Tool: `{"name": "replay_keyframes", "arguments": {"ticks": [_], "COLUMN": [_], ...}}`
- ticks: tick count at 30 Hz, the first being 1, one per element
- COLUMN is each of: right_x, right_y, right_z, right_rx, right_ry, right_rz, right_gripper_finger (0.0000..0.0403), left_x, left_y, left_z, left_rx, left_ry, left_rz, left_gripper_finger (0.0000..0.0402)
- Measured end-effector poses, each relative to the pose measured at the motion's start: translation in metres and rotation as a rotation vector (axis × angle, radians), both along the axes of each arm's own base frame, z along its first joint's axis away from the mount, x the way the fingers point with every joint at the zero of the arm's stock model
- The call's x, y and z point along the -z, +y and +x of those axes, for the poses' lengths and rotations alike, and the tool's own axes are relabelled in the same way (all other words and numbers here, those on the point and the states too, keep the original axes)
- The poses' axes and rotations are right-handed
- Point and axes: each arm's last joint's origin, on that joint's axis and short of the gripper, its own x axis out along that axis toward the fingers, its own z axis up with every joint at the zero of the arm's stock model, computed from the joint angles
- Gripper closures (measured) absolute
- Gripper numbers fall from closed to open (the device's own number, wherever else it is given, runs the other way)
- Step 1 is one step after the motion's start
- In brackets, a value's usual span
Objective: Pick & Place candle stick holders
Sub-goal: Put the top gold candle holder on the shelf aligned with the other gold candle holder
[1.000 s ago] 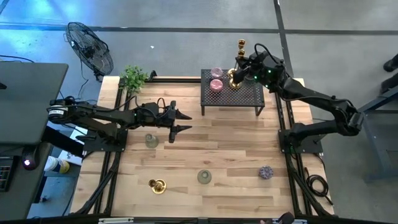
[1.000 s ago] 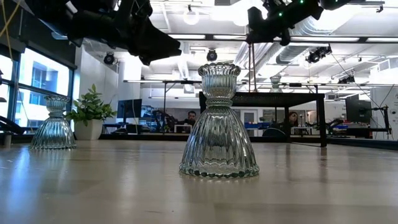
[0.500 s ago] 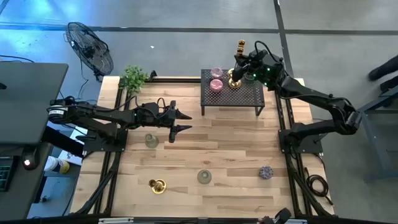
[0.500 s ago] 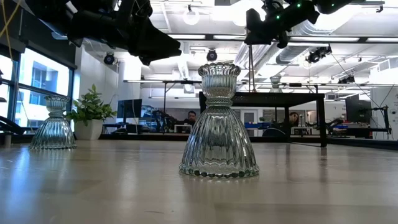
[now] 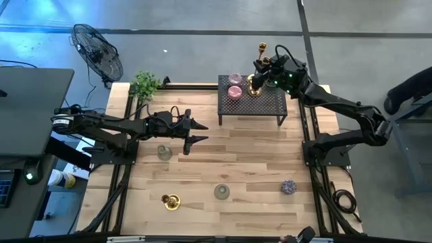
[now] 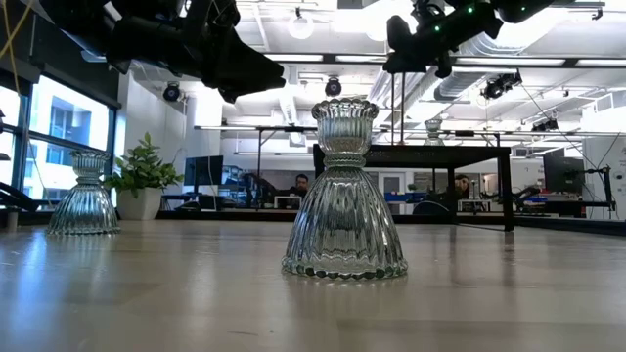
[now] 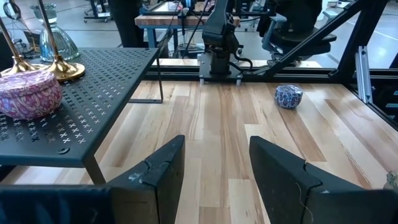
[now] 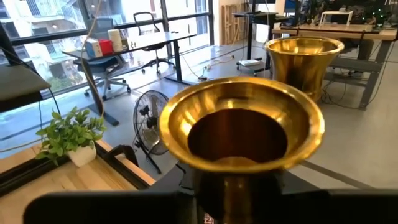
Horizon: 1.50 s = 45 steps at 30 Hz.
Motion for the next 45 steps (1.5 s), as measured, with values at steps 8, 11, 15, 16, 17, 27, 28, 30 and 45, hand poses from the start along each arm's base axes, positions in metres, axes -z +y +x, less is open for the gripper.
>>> {"name": "replay_keyframes", "arguments": {"ticks": [8,11,15,16,17,27,28,30,45], "right_x": [0.0002,0.0001,0.0000,-0.0004,-0.0007,-0.0009,-0.0009,-0.0009,-0.0027], "right_y": [0.0003,0.0003,0.0007,0.0008,0.0010,0.0013,0.0014,0.0013,-0.0002], "right_z": [0.0003,0.0003,0.0006,0.0008,0.0010,0.0012,0.0012,0.0012,0.0009], "right_rx": [-0.014,-0.013,-0.028,-0.037,-0.046,-0.056,-0.057,-0.056,-0.044], "right_ry": [-0.009,-0.014,-0.020,-0.022,-0.026,-0.030,-0.030,-0.029,-0.021], "right_rz": [0.010,0.015,0.020,0.020,0.022,0.024,0.023,0.023,-0.010], "right_gripper_finger": [0.0328,0.0328,0.0328,0.0329,0.0332,0.0368,0.0368,0.0367,0.0370], "left_x": [0.0000,0.0000,0.0000,0.0000,0.0000,-0.0001,-0.0001,-0.0001,-0.0001], "left_y": [-0.0001,-0.0001,-0.0001,-0.0001,-0.0001,-0.0001,0.0000,-0.0001,-0.0001], "left_z": [0.0000,0.0000,0.0000,0.0000,0.0000,0.0001,0.0000,0.0000,0.0001], "left_rx": [0.002,0.002,0.002,0.002,0.002,0.002,0.001,0.002,0.001], "left_ry": [0.000,0.000,0.000,0.000,0.000,0.000,0.000,0.000,0.000], "left_rz": [-0.001,0.000,0.000,0.000,0.000,-0.001,0.000,0.000,-0.001], "left_gripper_finger": [0.0228,0.0228,0.0228,0.0228,0.0228,0.0228,0.0228,0.0228,0.0228]}}
